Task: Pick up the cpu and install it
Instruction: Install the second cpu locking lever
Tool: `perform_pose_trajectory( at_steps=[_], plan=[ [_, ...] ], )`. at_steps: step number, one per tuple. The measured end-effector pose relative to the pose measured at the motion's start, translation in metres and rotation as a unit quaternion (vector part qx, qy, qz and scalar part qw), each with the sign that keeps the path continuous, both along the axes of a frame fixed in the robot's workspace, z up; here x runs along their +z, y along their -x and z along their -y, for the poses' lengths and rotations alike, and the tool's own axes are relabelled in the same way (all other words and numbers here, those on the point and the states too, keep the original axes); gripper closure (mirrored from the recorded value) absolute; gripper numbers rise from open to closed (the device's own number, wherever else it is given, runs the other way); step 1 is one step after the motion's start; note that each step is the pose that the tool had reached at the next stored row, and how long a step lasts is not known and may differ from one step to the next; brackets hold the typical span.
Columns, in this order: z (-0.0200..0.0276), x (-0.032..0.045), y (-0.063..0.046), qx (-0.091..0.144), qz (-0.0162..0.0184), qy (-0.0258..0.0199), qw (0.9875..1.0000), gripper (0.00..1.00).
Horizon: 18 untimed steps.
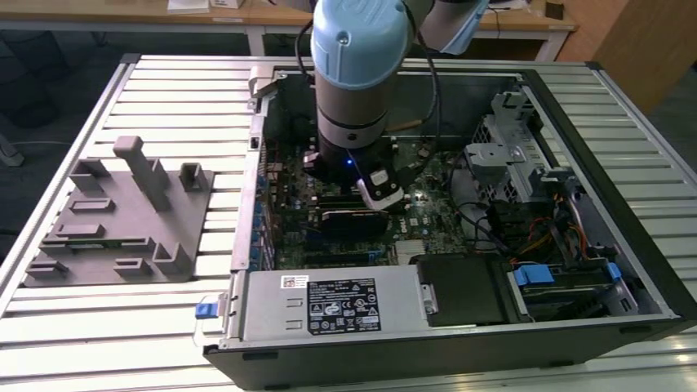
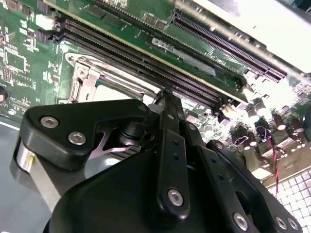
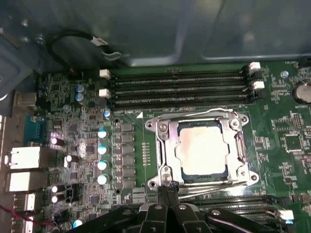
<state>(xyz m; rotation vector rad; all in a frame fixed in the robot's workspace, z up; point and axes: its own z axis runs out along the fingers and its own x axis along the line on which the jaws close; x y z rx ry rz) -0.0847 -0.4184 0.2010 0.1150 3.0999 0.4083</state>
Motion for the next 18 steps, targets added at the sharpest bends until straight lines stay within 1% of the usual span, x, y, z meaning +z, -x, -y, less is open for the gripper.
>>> perform_pose_trajectory(
  at_steps=[3, 5, 7, 9, 11, 13, 18],
  plan=[
    [0.0058, -0.0028, 0.001, 0.000, 0.0000, -0.0063, 1.0000, 0.89],
    [0.0096, -0.0042, 0.002, 0.000, 0.0000, -0.0119, 0.9999, 0.89],
    [0.0111, -0.0053, 0.004, 0.000, 0.0000, -0.0185, 0.9998, 0.89],
    [0.0115, -0.0062, 0.006, 0.000, 0.0000, -0.0260, 0.9997, 0.89],
    [0.0117, -0.0076, 0.007, 0.000, -0.0001, -0.0318, 0.9995, 0.89],
    [0.0116, -0.0107, 0.007, 0.000, 0.0000, -0.0342, 0.9994, 0.89],
    [0.0118, -0.0149, 0.008, 0.000, -0.0001, -0.0370, 0.9993, 0.89]
  ],
)
